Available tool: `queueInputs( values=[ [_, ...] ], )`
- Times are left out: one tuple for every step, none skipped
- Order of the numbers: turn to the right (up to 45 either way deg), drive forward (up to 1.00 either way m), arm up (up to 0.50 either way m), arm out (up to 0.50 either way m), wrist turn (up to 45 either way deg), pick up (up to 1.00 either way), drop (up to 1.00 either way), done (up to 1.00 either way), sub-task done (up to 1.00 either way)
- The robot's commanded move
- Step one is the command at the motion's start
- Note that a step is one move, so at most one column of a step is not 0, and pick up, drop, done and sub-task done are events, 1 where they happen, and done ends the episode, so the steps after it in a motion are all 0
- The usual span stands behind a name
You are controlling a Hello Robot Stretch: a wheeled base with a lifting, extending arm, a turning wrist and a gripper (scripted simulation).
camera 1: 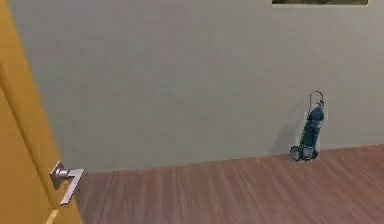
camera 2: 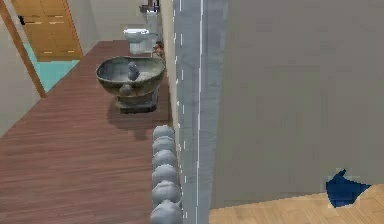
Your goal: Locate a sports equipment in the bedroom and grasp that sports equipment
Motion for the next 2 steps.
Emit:
queueInputs(
  values=[
    [-9.0, 0.00, 0.00, 0.00, 0.0, 0.00, 0.00, 0.00, 0.00],
    [0.0, 0.05, 0.00, 0.00, 0.0, 0.00, 0.00, 0.00, 0.00]
  ],
)
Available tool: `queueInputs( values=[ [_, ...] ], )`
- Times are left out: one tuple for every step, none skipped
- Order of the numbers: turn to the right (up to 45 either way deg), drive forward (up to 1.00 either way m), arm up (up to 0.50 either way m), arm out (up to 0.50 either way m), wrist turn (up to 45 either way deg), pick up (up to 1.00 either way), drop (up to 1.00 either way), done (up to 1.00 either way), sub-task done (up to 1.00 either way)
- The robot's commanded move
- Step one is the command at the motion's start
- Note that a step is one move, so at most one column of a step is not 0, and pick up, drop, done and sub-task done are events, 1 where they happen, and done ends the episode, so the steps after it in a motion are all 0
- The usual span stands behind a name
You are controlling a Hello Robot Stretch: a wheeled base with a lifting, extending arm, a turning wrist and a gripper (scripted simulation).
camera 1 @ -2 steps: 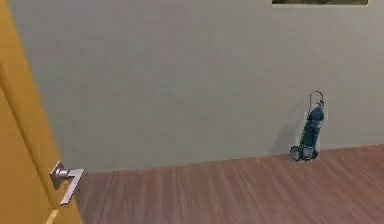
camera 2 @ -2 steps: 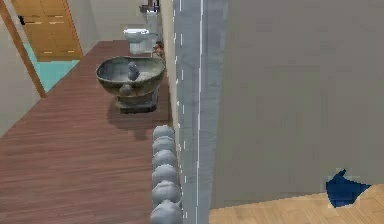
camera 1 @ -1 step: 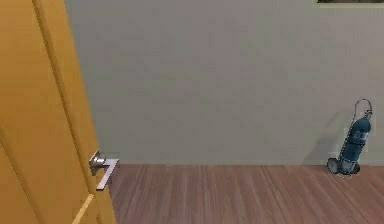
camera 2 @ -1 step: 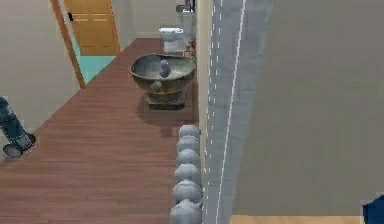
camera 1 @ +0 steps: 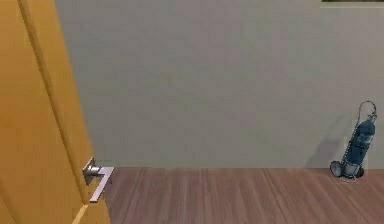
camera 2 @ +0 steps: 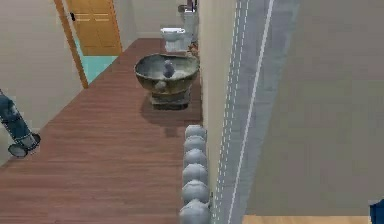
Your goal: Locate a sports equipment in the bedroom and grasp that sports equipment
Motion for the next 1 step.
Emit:
queueInputs(
  values=[
    [45.0, 0.00, 0.00, 0.00, 0.0, 0.00, 0.00, 0.00, 0.00]
  ],
)
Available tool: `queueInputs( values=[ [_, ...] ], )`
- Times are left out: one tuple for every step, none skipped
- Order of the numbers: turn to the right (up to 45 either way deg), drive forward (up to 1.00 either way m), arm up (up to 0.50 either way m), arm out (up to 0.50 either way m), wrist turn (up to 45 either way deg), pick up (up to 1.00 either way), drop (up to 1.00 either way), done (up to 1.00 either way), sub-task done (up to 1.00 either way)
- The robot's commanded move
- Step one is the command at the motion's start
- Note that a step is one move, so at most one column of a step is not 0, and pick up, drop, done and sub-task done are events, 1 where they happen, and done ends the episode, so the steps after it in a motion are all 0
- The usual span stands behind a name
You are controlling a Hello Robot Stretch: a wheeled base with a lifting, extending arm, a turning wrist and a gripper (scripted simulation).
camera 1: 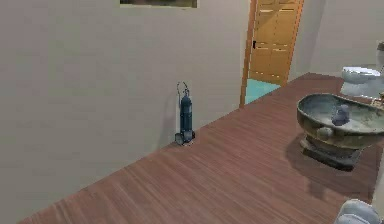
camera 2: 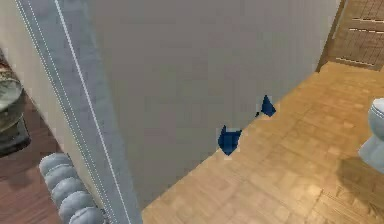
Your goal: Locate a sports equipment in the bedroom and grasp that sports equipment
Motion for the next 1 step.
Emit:
queueInputs(
  values=[
    [0.0, 0.50, 0.00, 0.00, 0.0, 0.00, 0.00, 0.00, 0.00]
  ],
)
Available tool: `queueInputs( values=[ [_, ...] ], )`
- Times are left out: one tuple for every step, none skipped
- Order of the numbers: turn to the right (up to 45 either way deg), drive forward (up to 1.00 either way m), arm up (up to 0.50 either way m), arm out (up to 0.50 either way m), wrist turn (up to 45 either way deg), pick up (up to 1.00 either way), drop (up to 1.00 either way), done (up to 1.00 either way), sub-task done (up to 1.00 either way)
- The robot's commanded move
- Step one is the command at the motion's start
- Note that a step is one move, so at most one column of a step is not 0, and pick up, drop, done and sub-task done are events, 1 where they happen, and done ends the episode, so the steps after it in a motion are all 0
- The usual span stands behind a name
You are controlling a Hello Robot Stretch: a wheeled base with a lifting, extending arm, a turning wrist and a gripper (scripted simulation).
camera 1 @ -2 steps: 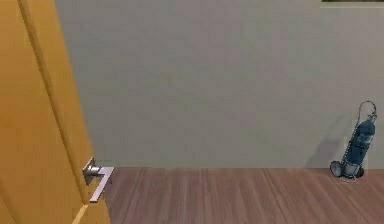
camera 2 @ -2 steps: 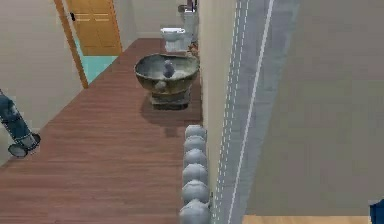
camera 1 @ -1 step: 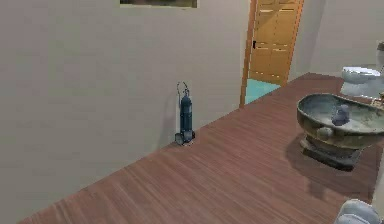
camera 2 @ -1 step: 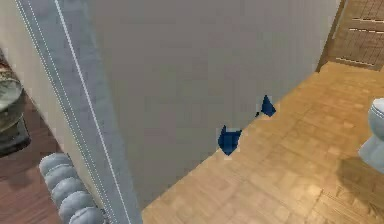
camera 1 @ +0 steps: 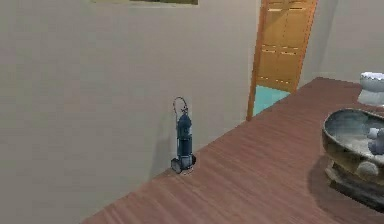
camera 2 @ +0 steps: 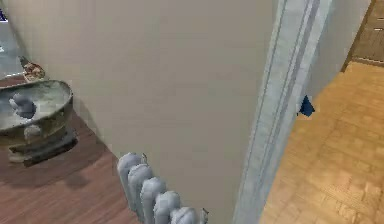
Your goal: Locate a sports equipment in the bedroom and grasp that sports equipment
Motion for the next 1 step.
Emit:
queueInputs(
  values=[
    [21.0, 0.00, 0.00, 0.00, 0.0, 0.00, 0.00, 0.00, 0.00]
  ],
)
